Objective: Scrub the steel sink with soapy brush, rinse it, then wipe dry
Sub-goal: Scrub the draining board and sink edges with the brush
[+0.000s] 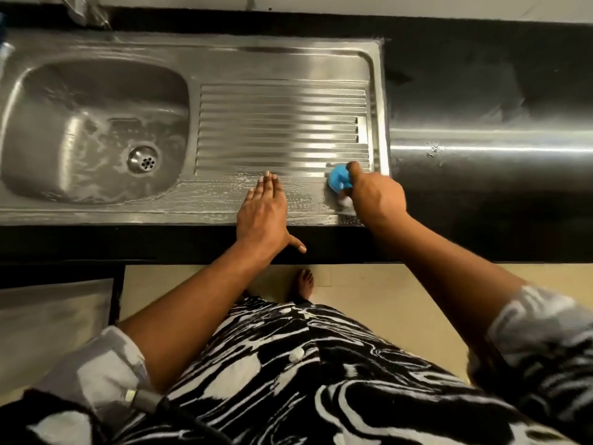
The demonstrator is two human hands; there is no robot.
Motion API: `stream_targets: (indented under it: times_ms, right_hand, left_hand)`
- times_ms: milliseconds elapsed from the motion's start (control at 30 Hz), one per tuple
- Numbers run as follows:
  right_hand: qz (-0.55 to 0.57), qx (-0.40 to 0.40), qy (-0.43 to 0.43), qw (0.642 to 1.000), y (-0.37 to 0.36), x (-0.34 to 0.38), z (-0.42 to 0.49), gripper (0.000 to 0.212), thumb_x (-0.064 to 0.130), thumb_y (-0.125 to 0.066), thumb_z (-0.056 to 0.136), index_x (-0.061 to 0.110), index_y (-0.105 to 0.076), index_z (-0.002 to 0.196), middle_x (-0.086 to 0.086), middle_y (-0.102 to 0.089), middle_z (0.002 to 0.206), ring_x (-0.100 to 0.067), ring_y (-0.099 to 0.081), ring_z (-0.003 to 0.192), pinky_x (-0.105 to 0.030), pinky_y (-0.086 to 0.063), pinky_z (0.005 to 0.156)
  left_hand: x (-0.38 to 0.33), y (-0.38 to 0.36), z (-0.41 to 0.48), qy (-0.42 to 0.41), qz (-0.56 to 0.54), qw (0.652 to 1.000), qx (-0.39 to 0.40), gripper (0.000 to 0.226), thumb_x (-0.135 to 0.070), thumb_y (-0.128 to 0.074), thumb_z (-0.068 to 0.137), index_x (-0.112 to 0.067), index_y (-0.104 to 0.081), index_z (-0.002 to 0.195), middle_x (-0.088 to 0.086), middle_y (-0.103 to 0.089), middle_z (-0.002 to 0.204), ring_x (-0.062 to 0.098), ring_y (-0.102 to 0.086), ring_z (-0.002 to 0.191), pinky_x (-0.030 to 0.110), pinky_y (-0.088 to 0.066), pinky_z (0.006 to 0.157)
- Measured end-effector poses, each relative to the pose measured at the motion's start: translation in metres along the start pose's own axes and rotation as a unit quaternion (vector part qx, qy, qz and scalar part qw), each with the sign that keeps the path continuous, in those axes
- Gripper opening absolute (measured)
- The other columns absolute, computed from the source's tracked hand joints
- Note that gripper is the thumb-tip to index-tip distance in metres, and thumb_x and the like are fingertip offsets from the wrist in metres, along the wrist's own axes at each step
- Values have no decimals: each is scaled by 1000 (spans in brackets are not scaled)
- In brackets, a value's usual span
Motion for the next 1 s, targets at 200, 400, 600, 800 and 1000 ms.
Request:
stream_targets:
  times_ms: [200, 400, 600, 800, 1000]
  right_hand:
    - [23, 6, -22, 999, 3, -9, -14, 26, 31, -44, 106, 20, -48, 130, -6, -56, 85, -29, -59, 75, -35, -37, 59]
    - [-32, 10, -26, 999, -4, -44, -42, 31, 25, -52, 104, 18, -44, 133, -14, -68, 95, -33, -64, 75, -38, -43, 60]
    - [-49, 13, 17, 999, 22, -19, 5, 31, 27, -46, 106, 16, -44, 135, -9, -55, 84, -30, -57, 71, -41, -50, 63]
    - [-170, 4, 23, 985, 40, -35, 17, 40, 25, -52, 104, 21, -39, 142, -10, -56, 83, -30, -50, 65, -40, -47, 58]
    - [-267, 106, -24, 958, -2, -7, -34, 31, 13, -51, 103, 9, -50, 134, -11, -71, 114, -30, -71, 95, -36, -44, 61]
  left_hand:
    - [-5, 2, 1, 9, -2, 1000, 4, 180, -80, -89, 35, -3, 6, 167, 18, 2, 176, 31, -4, 164, 39, -9, 132]
    - [-7, 3, 1, 14, 3, 1000, 0, 181, -79, -89, 32, -2, 6, 166, 20, 2, 175, 33, -5, 163, 40, -11, 132]
    - [-15, 4, 7, 1, 20, 1000, 1, 186, -77, -91, 26, 0, 6, 166, 22, 3, 175, 35, -6, 163, 41, -10, 133]
    - [-14, 2, 9, -5, 18, 1000, 6, 189, -78, -89, 23, 1, 7, 165, 24, 7, 174, 35, -4, 163, 42, -6, 131]
    - [-8, 2, 6, -2, 1, 1000, 4, 189, -79, -88, 22, 2, 5, 165, 24, 4, 174, 35, -5, 163, 43, -8, 133]
Point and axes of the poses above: each hand's wrist, its own z-axis towards the middle knuckle, its own y-axis out of the back of the hand, x = y × z, the point moved 8 cm from there along z, towards the middle knuckle
